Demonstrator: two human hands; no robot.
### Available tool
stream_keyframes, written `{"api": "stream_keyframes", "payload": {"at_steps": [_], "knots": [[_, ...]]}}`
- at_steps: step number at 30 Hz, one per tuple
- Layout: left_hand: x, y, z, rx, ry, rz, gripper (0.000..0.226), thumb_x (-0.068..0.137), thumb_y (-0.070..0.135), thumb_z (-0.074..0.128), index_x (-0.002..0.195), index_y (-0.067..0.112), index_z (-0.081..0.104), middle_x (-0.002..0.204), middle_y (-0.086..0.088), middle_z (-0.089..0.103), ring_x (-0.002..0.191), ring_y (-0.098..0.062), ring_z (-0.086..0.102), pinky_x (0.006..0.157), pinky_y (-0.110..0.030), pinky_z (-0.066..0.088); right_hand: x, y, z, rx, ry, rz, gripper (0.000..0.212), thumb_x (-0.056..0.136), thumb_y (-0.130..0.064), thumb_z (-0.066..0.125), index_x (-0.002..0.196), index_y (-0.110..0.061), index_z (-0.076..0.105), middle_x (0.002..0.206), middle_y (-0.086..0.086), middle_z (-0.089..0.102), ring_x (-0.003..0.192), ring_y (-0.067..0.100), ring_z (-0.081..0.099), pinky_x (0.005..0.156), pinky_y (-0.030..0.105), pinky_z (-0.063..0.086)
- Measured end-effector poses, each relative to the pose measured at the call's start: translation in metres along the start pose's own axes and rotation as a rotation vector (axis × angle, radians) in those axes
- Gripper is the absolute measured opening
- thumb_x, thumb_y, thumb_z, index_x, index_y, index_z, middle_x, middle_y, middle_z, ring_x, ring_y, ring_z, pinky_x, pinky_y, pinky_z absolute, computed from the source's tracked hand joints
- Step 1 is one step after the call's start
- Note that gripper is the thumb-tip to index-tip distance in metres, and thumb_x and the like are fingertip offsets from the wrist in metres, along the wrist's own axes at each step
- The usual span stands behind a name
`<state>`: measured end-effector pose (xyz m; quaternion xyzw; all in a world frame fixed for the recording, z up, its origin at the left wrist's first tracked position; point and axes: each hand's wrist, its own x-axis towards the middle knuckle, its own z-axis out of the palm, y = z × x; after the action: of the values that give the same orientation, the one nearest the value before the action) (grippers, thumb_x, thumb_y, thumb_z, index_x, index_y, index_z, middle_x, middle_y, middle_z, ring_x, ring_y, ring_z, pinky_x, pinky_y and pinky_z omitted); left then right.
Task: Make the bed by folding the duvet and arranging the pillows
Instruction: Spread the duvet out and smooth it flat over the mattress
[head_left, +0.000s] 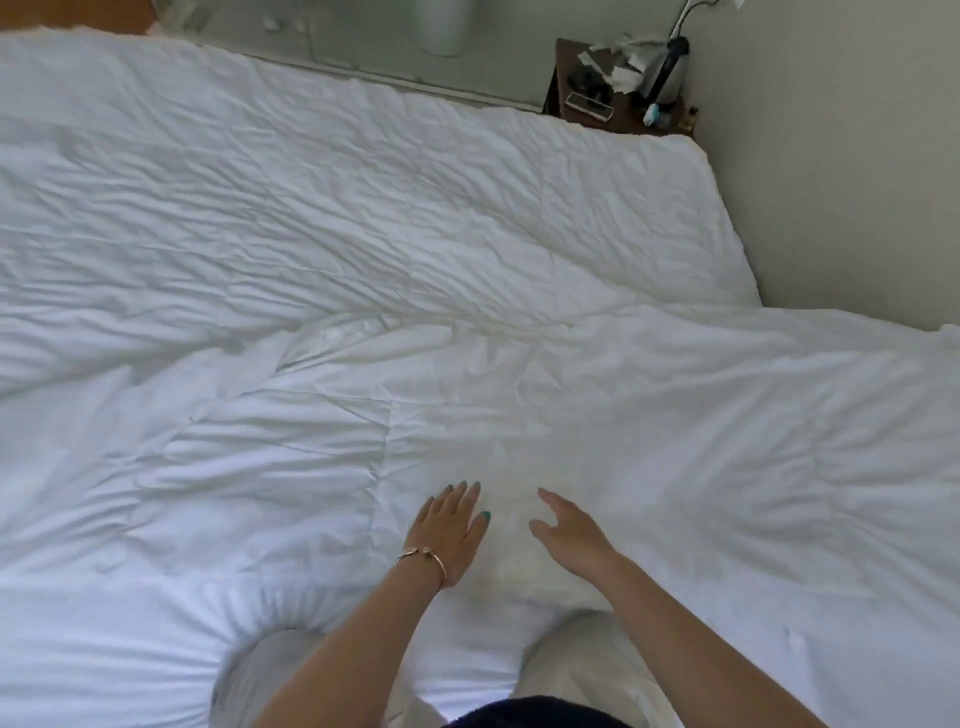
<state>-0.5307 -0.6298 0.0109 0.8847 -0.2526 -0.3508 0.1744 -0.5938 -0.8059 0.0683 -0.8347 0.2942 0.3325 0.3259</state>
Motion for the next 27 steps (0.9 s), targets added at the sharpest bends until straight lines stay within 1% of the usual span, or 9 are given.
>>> {"api": "stream_keyframes", "payload": {"at_steps": [4, 9, 13, 16, 20, 22, 24, 25, 27], "knots": [[-0.003, -0.092, -0.052, 0.096, -0.049, -0.036, 0.062, 0.101, 0.037, 0.029, 0.154, 0.02, 0.001, 0.161, 0.0, -0.003, 0.148, -0.018, -0.003, 0.12, -0.034, 0.002, 0.017, -0.061, 0.046, 0.168, -0.002, 0.178, 0.058, 0.098, -0.029, 0.05, 0.151, -0.016, 0.03, 0.156, 0.005, 0.03, 0.14, 0.023, 0.033, 0.108, 0.031, 0.031], [0.001, -0.173, -0.103, 0.106, -0.067, -0.076, 0.065, 0.1, 0.041, 0.034, 0.154, 0.025, 0.001, 0.161, 0.001, -0.007, 0.148, -0.021, -0.004, 0.12, -0.038, 0.005, 0.041, -0.125, 0.085, 0.198, -0.026, 0.313, 0.059, 0.096, -0.027, 0.052, 0.149, -0.01, 0.031, 0.152, 0.01, 0.035, 0.134, 0.026, 0.042, 0.1, 0.026, 0.036], [0.031, -0.21, -0.132, 0.053, -0.01, -0.077, 0.067, 0.098, 0.043, 0.04, 0.152, 0.034, 0.002, 0.16, 0.004, -0.007, 0.147, -0.023, 0.0, 0.117, -0.045, 0.021, 0.083, -0.175, 0.087, 0.208, 0.077, 0.223, 0.059, 0.096, -0.029, 0.049, 0.15, -0.016, 0.029, 0.153, 0.009, 0.032, 0.136, 0.027, 0.038, 0.105, 0.031, 0.034], [0.057, -0.217, -0.15, -0.058, 0.039, -0.011, 0.069, 0.098, 0.036, 0.046, 0.151, 0.038, 0.003, 0.16, 0.005, -0.006, 0.145, -0.025, 0.009, 0.111, -0.04, 0.032, 0.109, -0.205, 0.085, 0.268, 0.107, 0.151, 0.059, 0.095, -0.03, 0.047, 0.15, -0.02, 0.028, 0.149, 0.008, 0.035, 0.132, 0.026, 0.042, 0.105, 0.033, 0.037], [0.086, -0.217, -0.167, -0.114, 0.238, -0.086, 0.07, 0.1, 0.028, 0.044, 0.151, 0.038, -0.003, 0.16, -0.002, -0.013, 0.139, -0.03, 0.028, 0.106, -0.036, 0.036, 0.138, -0.225, 0.073, 0.305, 0.097, 0.025, 0.058, 0.096, -0.032, 0.048, 0.15, -0.024, 0.029, 0.151, 0.004, 0.033, 0.131, 0.022, 0.043, 0.105, 0.03, 0.036], [0.104, -0.22, -0.175, -0.032, 0.315, -0.191, 0.073, 0.1, 0.029, 0.041, 0.149, 0.038, -0.012, 0.156, -0.009, -0.025, 0.118, -0.034, 0.055, 0.089, -0.037, 0.049, 0.156, -0.227, 0.062, 0.272, 0.103, -0.037, 0.056, 0.097, -0.038, 0.047, 0.149, -0.026, 0.03, 0.151, 0.003, 0.035, 0.133, 0.021, 0.041, 0.107, 0.033, 0.035], [0.119, -0.224, -0.183, 0.015, 0.354, -0.318, 0.07, 0.102, 0.031, 0.036, 0.148, 0.04, -0.017, 0.155, -0.01, -0.029, 0.093, -0.034, 0.065, 0.065, -0.036, 0.048, 0.179, -0.226, 0.047, 0.149, 0.129, -0.083, 0.055, 0.098, -0.047, 0.041, 0.149, -0.028, 0.031, 0.151, 0.002, 0.037, 0.135, 0.022, 0.04, 0.108, 0.037, 0.035], [0.127, -0.228, -0.185, 0.023, 0.377, -0.358, 0.067, 0.102, 0.031, 0.033, 0.148, 0.041, -0.015, 0.156, -0.007, -0.026, 0.091, -0.033, 0.064, 0.063, -0.035, 0.047, 0.192, -0.223, 0.04, 0.057, 0.163, -0.102, 0.053, 0.099, -0.049, 0.037, 0.149, -0.03, 0.031, 0.152, 0.0, 0.035, 0.135, 0.022, 0.04, 0.107, 0.038, 0.035], [0.144, -0.242, -0.187, 0.048, 0.457, -0.42, 0.062, 0.102, 0.032, 0.033, 0.15, 0.04, -0.006, 0.159, -0.003, -0.015, 0.104, -0.033, 0.059, 0.078, -0.038, 0.048, 0.217, -0.22, 0.023, -0.092, 0.29, -0.129, 0.049, 0.102, -0.048, 0.029, 0.148, -0.032, 0.031, 0.155, -0.004, 0.029, 0.132, 0.022, 0.044, 0.101, 0.038, 0.038]]}}
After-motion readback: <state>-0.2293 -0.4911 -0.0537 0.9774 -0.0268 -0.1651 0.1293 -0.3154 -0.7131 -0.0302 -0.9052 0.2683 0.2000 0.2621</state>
